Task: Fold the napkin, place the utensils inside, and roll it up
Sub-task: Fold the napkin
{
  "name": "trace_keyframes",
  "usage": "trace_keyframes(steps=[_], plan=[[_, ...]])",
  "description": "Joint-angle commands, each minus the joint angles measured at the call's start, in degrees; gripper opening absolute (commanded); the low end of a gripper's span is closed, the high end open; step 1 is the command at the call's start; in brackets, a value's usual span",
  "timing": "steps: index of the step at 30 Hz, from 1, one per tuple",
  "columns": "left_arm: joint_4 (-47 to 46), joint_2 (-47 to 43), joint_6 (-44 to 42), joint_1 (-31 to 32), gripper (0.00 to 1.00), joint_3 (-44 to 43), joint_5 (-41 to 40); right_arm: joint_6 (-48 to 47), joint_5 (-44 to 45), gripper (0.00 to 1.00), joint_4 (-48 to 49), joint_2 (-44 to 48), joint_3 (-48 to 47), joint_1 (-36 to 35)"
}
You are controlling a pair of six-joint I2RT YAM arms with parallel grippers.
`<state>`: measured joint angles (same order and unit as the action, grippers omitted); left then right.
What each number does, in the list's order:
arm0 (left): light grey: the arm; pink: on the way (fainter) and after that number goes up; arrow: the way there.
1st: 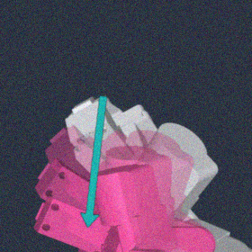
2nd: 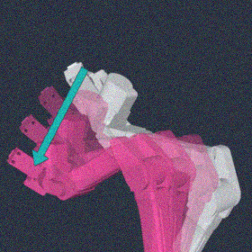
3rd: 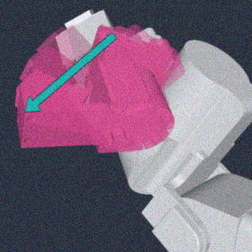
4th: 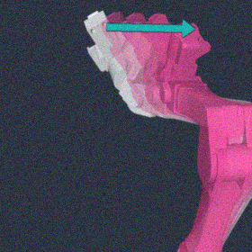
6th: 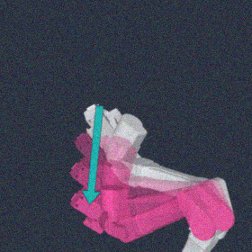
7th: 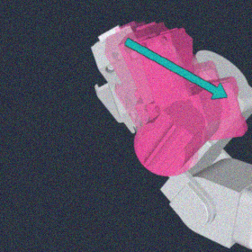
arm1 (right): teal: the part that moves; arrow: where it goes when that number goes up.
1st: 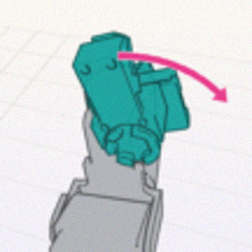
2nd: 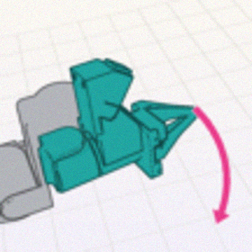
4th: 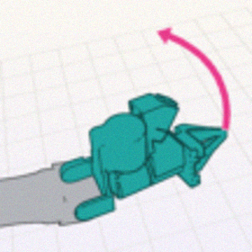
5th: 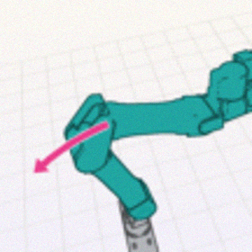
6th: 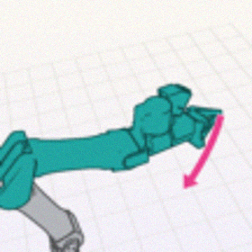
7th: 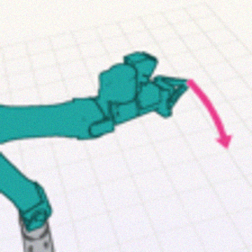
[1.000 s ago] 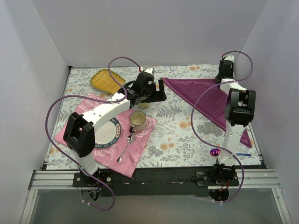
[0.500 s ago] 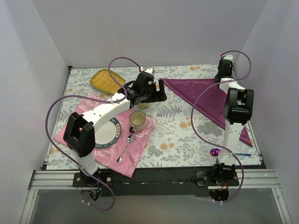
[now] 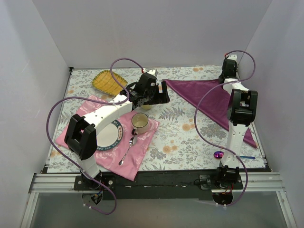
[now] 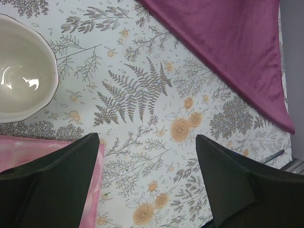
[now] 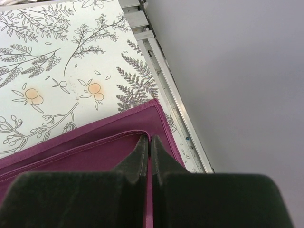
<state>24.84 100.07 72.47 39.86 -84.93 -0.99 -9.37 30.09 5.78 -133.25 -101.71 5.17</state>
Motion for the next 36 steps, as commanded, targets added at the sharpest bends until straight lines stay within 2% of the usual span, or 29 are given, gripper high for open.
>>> trace_keyframes(steps=[1,11,14,21,27,29,30,33,36], plan=[[-0.32,-0.31,-0.22,-0.22,0.82,-2.0,0.38,-0.3,1.12,0.01,0.02,-2.1,-4.02,0.89],[-0.32,0.12,-0.13,-0.22,0.82,-2.35,0.73,-0.21,0.85,0.01,-1.04,-3.15,-5.07,1.07],[-0.32,0.47,-0.48,-0.22,0.82,-2.96,0.82,-0.74,2.25,0.06,-1.65,-3.77,-6.39,1.07],[0.38,1.09,-0.92,-0.22,0.82,-4.02,0.91,-0.65,3.49,0.01,-2.79,-5.26,-8.67,1.69],[0.47,1.44,-0.57,-0.22,0.83,-4.37,2.66,-0.83,2.96,0.08,-3.05,-6.14,-9.91,1.77],[0.39,1.62,-0.57,-0.22,0.82,-4.55,2.66,-1.18,2.52,0.14,-3.58,-6.84,-11.14,1.86],[0.47,1.79,-0.57,-0.22,0.82,-4.63,2.66,-1.53,1.48,0.29,-3.93,-7.02,-11.66,1.78],[0.47,2.32,-0.83,-0.22,0.82,-5.6,2.31,-1.01,0.25,0.56,-8.22,-7.64,-14.91,1.77],[-0.05,3.81,-1.45,-0.22,0.83,-8.22,1.7,2.41,-1.51,0.62,-14.1,-6.15,-16.76,1.6]])
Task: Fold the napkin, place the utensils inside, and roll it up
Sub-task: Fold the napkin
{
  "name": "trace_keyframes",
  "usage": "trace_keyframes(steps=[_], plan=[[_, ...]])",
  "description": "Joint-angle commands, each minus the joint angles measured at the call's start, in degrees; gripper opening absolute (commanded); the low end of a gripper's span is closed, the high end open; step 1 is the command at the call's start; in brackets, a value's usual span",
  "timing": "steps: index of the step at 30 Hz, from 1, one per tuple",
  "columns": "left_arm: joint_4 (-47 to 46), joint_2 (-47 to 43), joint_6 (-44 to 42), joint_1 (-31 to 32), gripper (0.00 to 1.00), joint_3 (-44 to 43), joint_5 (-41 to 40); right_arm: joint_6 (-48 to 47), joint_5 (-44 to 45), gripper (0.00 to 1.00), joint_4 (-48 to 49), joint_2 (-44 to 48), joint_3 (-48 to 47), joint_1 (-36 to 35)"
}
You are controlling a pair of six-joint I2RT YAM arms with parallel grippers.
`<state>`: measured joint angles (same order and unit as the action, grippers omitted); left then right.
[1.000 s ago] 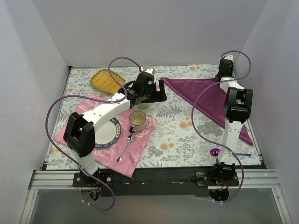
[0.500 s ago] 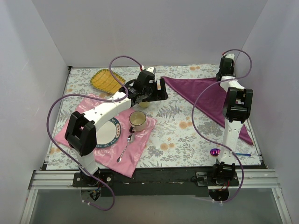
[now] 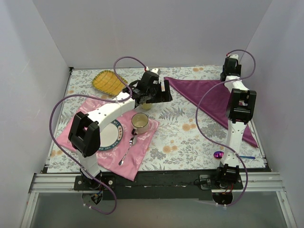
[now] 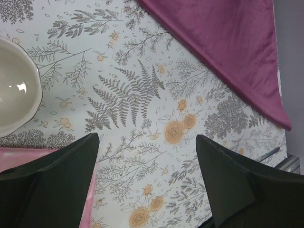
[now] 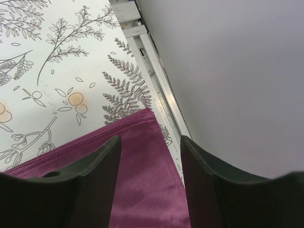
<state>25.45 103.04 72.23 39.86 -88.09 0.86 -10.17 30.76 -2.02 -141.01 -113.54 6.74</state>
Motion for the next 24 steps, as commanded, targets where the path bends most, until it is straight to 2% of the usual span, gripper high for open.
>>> trace_keyframes(steps=[1,4,7,8,12,13,14,15,18,20,22,24], plan=[[-1.19,1.54,-1.65,-0.22,0.83,-6.11,0.01,5.93,-2.9,0.62,-7.81,2.4,-4.59,-0.06],[-3.39,5.58,-0.16,-0.57,0.81,-11.56,0.97,9.46,-3.95,0.63,-9.05,7.49,1.37,-1.46],[-7.42,10.67,1.16,-1.09,0.74,-15.95,2.82,13.24,-2.9,0.62,-10.71,12.24,7.7,-3.75],[-9.61,12.17,2.99,-1.97,0.66,-16.84,3.18,15.08,-1.95,0.62,-11.51,14.69,9.37,-4.45],[-14.72,19.99,7.66,-5.05,0.51,-21.93,7.57,21.05,-0.44,0.6,-12.66,21.9,19.73,-6.57],[-15.69,22.18,8.36,-5.66,0.47,-23.86,10.97,22.55,-1.14,0.59,-13.0,23.4,24.54,-6.65],[-18.31,26.11,8.54,-6.45,0.44,-27.53,12.65,24.22,-2.71,0.59,-13.27,26.2,26.59,-6.57],[-19.55,28.5,7.85,-6.63,0.35,-29.66,13.72,25.45,-6.47,0.57,-13.01,27.62,29.14,-6.57],[-21.49,36.86,7.66,-7.25,0.2,-38.1,14.16,26.52,-13.85,0.54,-11.78,32.37,36.88,-6.65],[-23.15,42.38,7.75,-7.77,0.17,-42.05,13.65,26.87,-16.43,0.52,-11.51,34.91,40.93,-6.57],[-24.57,44.86,6.62,-7.69,0.08,-44.96,11.28,26.87,-18.81,0.49,-11.77,36.06,42.34,-6.57],[-27.02,47.32,6.0,-7.95,0.06,-46.02,8.11,27.05,-20.55,0.47,-12.13,37.65,43.92,-6.57]])
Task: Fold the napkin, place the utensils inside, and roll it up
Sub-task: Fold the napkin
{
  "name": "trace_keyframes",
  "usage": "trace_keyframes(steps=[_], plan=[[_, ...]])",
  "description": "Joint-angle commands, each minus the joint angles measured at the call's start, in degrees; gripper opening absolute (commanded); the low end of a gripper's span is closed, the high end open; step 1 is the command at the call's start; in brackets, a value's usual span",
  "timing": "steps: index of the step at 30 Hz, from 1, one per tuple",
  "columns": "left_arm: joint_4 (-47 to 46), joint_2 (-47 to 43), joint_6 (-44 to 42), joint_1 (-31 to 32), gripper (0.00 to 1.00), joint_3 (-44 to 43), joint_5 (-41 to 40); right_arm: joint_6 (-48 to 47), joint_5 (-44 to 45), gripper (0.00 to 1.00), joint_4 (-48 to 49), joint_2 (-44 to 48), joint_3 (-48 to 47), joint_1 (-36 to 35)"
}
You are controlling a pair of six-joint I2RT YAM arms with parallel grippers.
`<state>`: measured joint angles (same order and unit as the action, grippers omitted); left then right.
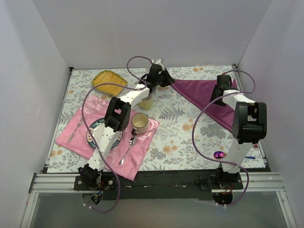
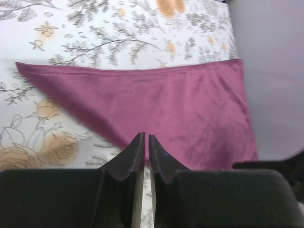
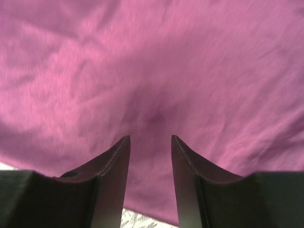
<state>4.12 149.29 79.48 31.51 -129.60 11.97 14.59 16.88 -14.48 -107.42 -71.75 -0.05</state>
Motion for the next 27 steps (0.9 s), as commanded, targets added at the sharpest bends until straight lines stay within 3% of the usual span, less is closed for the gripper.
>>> trace_keyframes(steps=[1,4,9,12,17,22,27], plan=[[-6.83,1.43,-2.22,0.48,0.07,-4.35,-3.7,2.46,-7.82,0.45,0.5,4.4,2.48,0.23],[-10.01,2.67,-3.28,0.49,0.08,-3.73,-7.03,2.64,-15.02,0.42,3.91,4.67,3.45,-1.7],[-9.22,2.85,-5.12,0.49,0.07,-3.99,-9.42,4.03,-21.09,0.45,5.77,-1.21,-2.85,-6.88],[-10.01,-1.97,-7.14,0.49,0.07,-0.05,-8.11,10.16,-25.05,0.47,12.87,-5.25,-5.67,-8.47],[-4.5,-9.97,-12.41,0.49,0.22,-0.55,-8.01,19.5,-30.23,0.47,24.74,-13.77,-12.61,-10.05],[1.41,-18.23,-13.13,0.31,0.29,4.34,-8.19,23.81,-31.56,0.46,25.28,-22.3,-23.25,-11.28],[5.19,-25.35,-10.93,0.31,0.31,9.88,-5.38,26.98,-31.3,0.38,25.65,-29.42,-33.0,-12.34]])
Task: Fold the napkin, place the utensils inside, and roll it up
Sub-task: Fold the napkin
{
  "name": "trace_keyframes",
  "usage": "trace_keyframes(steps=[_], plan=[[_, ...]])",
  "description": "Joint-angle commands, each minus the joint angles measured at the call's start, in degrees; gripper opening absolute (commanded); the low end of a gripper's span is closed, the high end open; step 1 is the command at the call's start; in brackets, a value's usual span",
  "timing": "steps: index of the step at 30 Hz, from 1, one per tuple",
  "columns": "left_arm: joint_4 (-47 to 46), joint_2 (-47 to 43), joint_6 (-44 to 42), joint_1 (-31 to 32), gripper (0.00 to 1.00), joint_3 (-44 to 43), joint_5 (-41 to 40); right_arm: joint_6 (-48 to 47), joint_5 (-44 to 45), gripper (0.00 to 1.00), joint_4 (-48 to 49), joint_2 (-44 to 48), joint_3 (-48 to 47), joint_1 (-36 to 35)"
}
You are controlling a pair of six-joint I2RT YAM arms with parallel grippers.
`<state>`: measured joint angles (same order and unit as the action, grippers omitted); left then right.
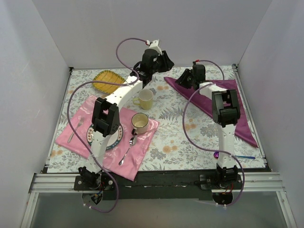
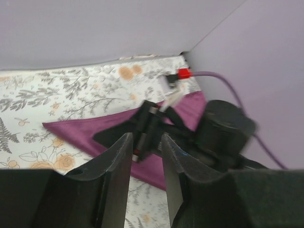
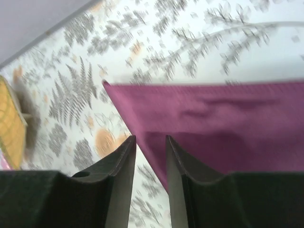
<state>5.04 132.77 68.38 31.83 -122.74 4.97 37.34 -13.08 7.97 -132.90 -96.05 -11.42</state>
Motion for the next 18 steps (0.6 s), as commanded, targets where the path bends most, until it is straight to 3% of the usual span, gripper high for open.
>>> trace_keyframes(steps=[1,9,18], plan=[[4.8,-9.63,0.61,0.07,0.31,3.73,2.14,4.4,-1.07,0.37,1.89,-5.86,-10.54,-1.06],[8.41,-14.2,1.93,0.07,0.31,7.95,6.28,6.34,-0.54,0.32,0.74,-12.11,-18.99,-2.82],[10.17,-17.02,2.2,0.07,0.31,8.83,7.51,7.83,-1.16,0.3,1.35,-16.6,-21.81,-4.4]])
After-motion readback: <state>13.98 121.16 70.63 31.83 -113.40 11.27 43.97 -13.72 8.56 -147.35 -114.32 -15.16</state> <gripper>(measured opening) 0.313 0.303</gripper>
